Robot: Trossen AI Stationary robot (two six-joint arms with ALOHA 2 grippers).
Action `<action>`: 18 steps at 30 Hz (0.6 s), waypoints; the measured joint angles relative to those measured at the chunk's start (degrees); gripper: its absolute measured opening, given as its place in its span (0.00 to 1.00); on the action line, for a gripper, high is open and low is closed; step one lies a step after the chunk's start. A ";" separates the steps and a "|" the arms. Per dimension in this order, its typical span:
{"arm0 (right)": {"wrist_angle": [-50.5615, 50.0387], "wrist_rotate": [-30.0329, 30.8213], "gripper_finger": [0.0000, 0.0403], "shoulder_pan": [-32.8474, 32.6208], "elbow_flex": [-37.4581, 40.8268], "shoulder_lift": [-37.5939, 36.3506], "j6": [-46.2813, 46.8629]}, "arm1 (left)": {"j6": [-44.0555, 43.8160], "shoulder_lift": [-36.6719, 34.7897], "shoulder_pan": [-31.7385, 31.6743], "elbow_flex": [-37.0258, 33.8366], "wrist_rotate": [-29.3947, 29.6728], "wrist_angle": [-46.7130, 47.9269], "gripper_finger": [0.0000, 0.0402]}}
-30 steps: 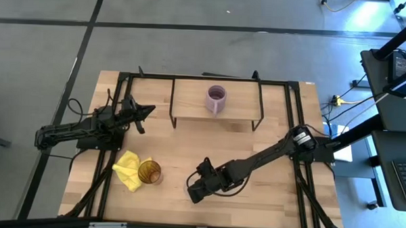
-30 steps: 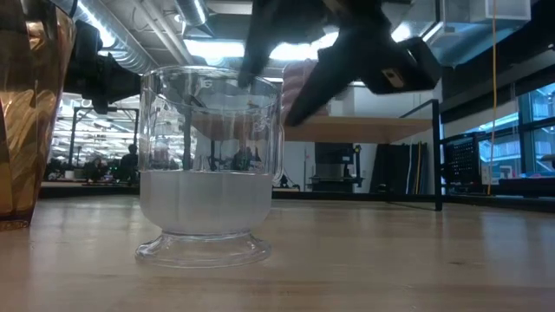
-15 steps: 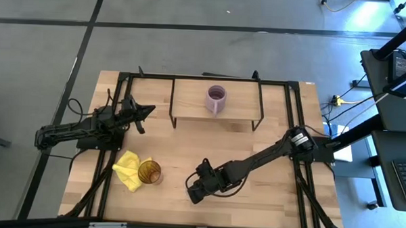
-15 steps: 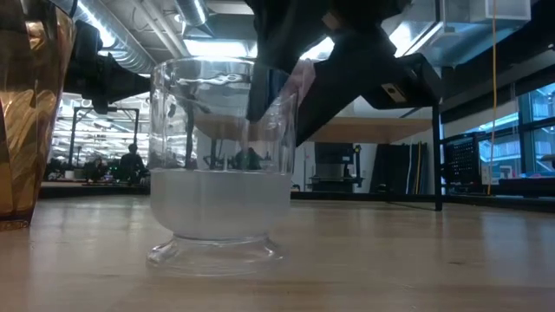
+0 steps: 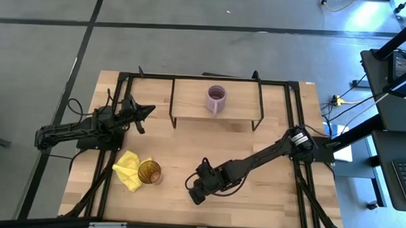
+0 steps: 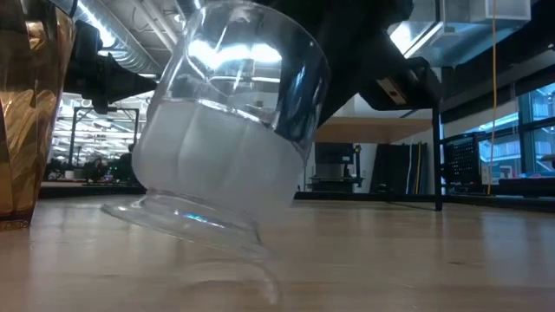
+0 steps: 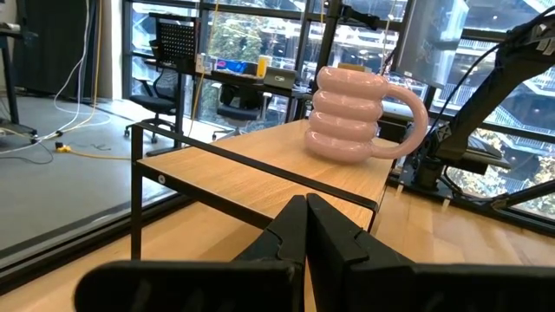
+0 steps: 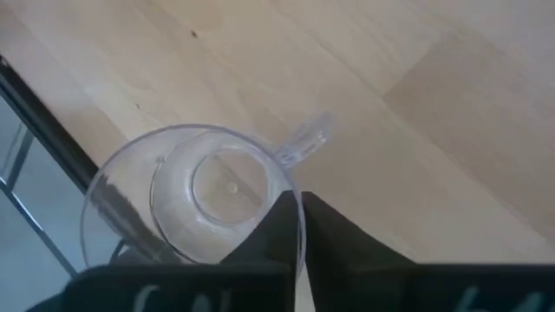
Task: Stack small to large cups/mugs on shelf
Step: Put the transparent mug on the shelf
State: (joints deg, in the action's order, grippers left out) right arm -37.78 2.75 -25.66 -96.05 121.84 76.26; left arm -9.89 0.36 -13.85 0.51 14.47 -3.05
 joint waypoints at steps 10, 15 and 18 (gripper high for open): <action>-9.93 1.52 0.02 1.89 -8.38 -0.48 -12.12 | 0.00 0.00 -0.01 -0.01 0.01 0.02 0.00; -24.86 6.58 0.03 2.26 -18.04 -0.55 -18.44 | 0.00 0.00 0.01 -0.01 0.00 0.01 0.00; -33.49 11.17 0.02 2.24 -24.57 -0.61 -21.60 | 0.00 0.00 0.00 -0.01 0.01 0.01 0.00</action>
State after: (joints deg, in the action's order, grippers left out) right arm -71.27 13.92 -23.42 -120.63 121.23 54.66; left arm -9.89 0.36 -13.85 0.49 14.48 -3.04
